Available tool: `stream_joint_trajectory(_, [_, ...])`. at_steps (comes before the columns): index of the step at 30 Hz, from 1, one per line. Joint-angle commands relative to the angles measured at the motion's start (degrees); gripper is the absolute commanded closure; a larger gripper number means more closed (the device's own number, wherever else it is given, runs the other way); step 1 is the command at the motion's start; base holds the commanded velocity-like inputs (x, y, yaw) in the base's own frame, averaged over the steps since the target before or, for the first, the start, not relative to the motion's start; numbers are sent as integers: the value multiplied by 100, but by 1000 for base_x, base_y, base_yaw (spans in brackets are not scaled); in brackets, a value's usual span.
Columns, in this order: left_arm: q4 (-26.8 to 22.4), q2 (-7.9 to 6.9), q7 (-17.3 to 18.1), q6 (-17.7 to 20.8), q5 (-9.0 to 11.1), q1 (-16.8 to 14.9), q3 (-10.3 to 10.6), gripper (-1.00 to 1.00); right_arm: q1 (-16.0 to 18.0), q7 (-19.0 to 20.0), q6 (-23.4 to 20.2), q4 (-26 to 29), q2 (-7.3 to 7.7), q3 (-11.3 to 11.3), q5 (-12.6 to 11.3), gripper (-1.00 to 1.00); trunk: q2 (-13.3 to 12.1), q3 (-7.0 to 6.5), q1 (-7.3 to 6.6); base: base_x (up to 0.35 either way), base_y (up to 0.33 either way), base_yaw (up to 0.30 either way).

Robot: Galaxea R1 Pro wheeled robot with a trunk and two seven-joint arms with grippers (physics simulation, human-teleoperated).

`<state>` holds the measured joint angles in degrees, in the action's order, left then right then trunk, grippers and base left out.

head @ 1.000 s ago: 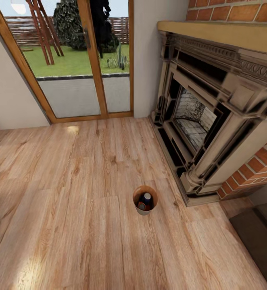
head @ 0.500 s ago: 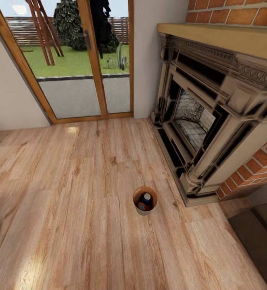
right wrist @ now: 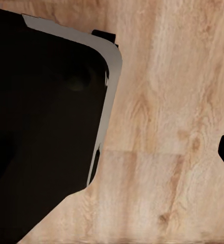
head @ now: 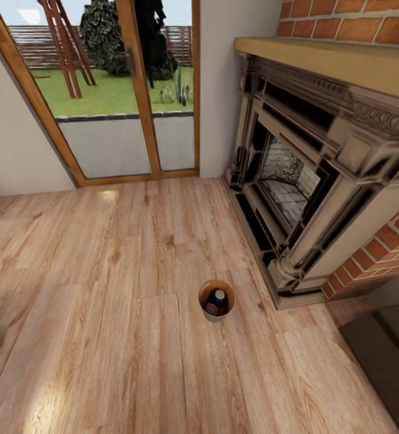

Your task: Put the three can of soda from the living room inside the tash can in the kitchen.

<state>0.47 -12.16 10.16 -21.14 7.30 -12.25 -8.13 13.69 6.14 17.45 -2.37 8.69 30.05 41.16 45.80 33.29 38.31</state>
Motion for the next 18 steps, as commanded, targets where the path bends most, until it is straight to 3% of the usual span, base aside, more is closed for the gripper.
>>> stream_joint_trajectory(1, [2,-7,-2,73,0,19,2,-100,-100,0,1,0,-23,5,-2,-100,-42,-19,-22,0,0,0])
stream_joint_trajectory(6, [5,-12,-1,169,-3,102,3,-100,-311,1,3,0,-36,23,-37,-100,-242,-109,-132,0,0,0])
stream_joint_trajectory(11, [3,-12,2,235,-7,134,76,-100,-471,1,9,3,-16,43,-300,-100,-443,-198,-242,0,0,0])
stream_joint_trajectory(12, [3,-11,2,251,-7,138,124,-100,-493,1,9,4,-9,45,-377,-100,-483,-216,-264,0,0,0])
stream_joint_trajectory(14, [2,11,4,287,-5,147,437,-100,-543,1,11,7,54,50,-669,-100,-563,-252,-308,0,0,0])
stream_joint_trajectory(18, [4,27,4,307,0,150,730,-100,-564,1,12,8,161,52,-894,-100,-723,-324,-396,0,0,0])
